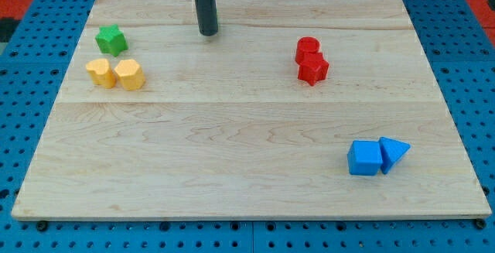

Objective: Push the green circle up and then down

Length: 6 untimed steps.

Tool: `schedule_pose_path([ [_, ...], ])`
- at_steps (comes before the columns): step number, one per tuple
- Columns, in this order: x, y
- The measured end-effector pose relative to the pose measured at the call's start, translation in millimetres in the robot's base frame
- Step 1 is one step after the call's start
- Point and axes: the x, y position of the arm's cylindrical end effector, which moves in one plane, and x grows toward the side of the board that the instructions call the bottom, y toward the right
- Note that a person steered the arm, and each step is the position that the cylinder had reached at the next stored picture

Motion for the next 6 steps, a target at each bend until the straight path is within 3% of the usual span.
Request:
schedule_pose_path([
  [1, 0, -14],
  [2, -23, 53],
  [3, -55, 35],
  [4, -50, -19],
  [6, -3, -63],
])
